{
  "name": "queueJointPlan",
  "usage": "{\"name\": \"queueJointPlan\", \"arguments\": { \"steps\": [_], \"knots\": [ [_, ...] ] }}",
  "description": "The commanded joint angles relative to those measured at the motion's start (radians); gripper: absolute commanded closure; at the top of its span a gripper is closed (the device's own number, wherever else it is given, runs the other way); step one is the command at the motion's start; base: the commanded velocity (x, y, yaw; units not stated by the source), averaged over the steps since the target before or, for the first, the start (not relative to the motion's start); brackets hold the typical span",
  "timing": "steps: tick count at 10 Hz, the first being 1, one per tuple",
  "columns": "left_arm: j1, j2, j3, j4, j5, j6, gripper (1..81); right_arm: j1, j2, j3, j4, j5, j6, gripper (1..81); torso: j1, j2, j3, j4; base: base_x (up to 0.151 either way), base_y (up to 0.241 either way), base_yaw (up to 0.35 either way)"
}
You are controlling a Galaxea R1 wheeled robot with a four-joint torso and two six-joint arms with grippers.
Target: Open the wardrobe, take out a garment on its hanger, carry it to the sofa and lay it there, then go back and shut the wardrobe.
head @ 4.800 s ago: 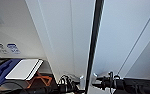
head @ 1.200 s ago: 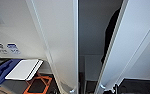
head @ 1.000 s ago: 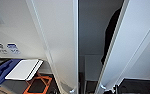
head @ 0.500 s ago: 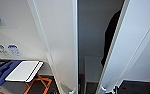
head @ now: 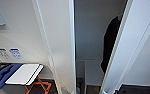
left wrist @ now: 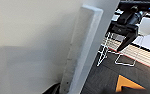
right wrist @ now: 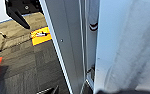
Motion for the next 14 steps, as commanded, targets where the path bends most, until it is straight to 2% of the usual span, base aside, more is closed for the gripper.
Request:
{"name": "queueJointPlan", "arguments": {
  "steps": [1,2,5,9,14],
  "knots": [
    [0.011,0.066,0.226,-0.044,-0.083,-0.011,1.0,-0.009,0.087,0.217,0.182,0.149,0.000,1.0,0.000,0.000,0.000,0.000,0.000,0.000,0.000],
    [0.017,0.058,0.226,-0.044,-0.086,-0.011,1.0,-0.013,0.078,0.217,0.182,0.151,0.000,1.0,0.000,0.000,0.000,0.000,0.000,0.000,0.000],
    [0.045,-0.003,0.235,-0.024,-0.160,-0.011,1.0,-0.049,0.032,0.225,0.148,0.166,-0.003,1.0,0.000,0.000,0.000,0.000,0.000,0.000,0.000],
    [0.060,-0.040,0.254,-0.022,-0.160,-0.010,1.0,-0.062,-0.009,0.236,0.147,0.191,-0.003,1.0,0.000,0.000,0.000,0.000,0.000,0.000,0.000],
    [0.059,-0.039,0.255,-0.022,-0.160,-0.010,1.0,-0.114,-0.077,0.231,0.147,0.234,-0.006,1.0,0.000,0.000,0.000,0.000,0.000,0.000,0.000]
  ]
}}
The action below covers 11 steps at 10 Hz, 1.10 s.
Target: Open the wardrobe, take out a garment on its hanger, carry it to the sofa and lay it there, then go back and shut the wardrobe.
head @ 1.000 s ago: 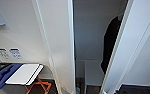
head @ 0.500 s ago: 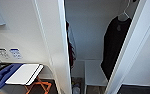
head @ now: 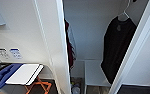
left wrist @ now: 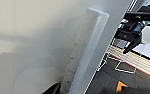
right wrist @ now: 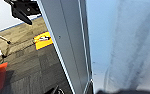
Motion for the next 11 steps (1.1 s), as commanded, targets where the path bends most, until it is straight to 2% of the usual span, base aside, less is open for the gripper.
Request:
{"name": "queueJointPlan", "arguments": {
  "steps": [1,6,8,9,11],
  "knots": [
    [0.002,0.035,0.239,-0.024,-0.044,-0.013,1.0,-0.035,0.017,0.203,0.150,0.098,0.014,1.0,0.000,0.000,0.000,0.000,0.000,0.000,0.000],
    [0.017,0.007,0.239,-0.024,-0.052,-0.013,1.0,-0.047,0.000,0.197,0.145,0.125,0.013,1.0,0.000,0.000,0.000,0.000,0.000,0.000,0.000],
    [0.019,0.001,0.239,-0.024,-0.052,-0.013,1.0,-0.047,-0.001,0.193,0.145,0.125,0.013,1.0,0.000,0.000,0.035,0.000,0.000,0.000,0.000],
    [0.023,-0.009,0.247,-0.024,-0.054,-0.011,1.0,-0.046,0.000,0.193,0.145,0.125,0.013,1.0,0.000,0.000,0.016,0.000,0.000,0.000,0.000],
    [0.042,-0.035,0.251,-0.010,-0.069,-0.011,1.0,-0.047,0.002,0.190,0.144,0.125,0.013,1.0,0.000,0.000,0.023,0.000,0.000,0.000,0.000]
  ]
}}
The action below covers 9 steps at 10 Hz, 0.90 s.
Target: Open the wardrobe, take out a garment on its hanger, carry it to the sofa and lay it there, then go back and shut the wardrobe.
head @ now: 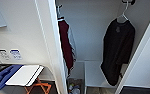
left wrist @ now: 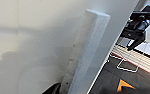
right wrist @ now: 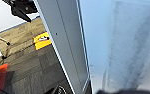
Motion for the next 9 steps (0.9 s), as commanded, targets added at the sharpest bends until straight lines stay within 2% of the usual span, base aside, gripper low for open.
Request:
{"name": "queueJointPlan", "arguments": {
  "steps": [1,4,9],
  "knots": [
    [0.029,0.002,0.238,-0.003,-0.072,-0.011,1.0,-0.007,0.048,0.184,0.140,0.094,0.013,1.0,0.000,0.000,0.000,0.000,0.000,0.000,0.000],
    [0.055,-0.025,0.238,0.012,-0.075,-0.011,1.0,-0.005,0.051,0.184,0.140,0.094,0.013,1.0,0.000,0.000,0.000,0.000,0.000,0.000,0.000],
    [0.102,-0.088,0.238,0.014,-0.150,-0.010,1.0,-0.008,0.052,0.178,0.140,0.094,0.013,1.0,0.000,0.000,0.000,0.000,0.000,0.000,0.000]
  ]
}}
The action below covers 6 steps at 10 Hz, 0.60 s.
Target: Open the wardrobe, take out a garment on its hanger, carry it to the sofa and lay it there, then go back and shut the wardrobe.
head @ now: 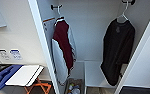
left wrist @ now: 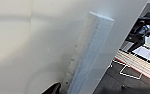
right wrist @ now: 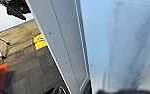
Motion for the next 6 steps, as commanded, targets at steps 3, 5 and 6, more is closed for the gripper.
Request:
{"name": "queueJointPlan", "arguments": {
  "steps": [3,5,6],
  "knots": [
    [0.059,-0.030,0.234,0.027,-0.055,-0.013,1.0,-0.013,0.049,0.178,0.140,0.098,0.013,1.0,0.000,0.000,0.000,0.000,0.000,0.000,0.000],
    [0.059,-0.028,0.234,0.027,-0.055,-0.013,1.0,-0.027,0.041,0.179,0.131,0.098,0.013,1.0,0.000,0.000,0.043,0.000,0.000,0.000,0.000],
    [0.059,-0.026,0.234,0.027,-0.055,-0.013,1.0,-0.031,0.038,0.178,0.126,0.098,0.013,1.0,0.000,0.000,0.017,0.000,0.000,0.000,0.000]
  ]
}}
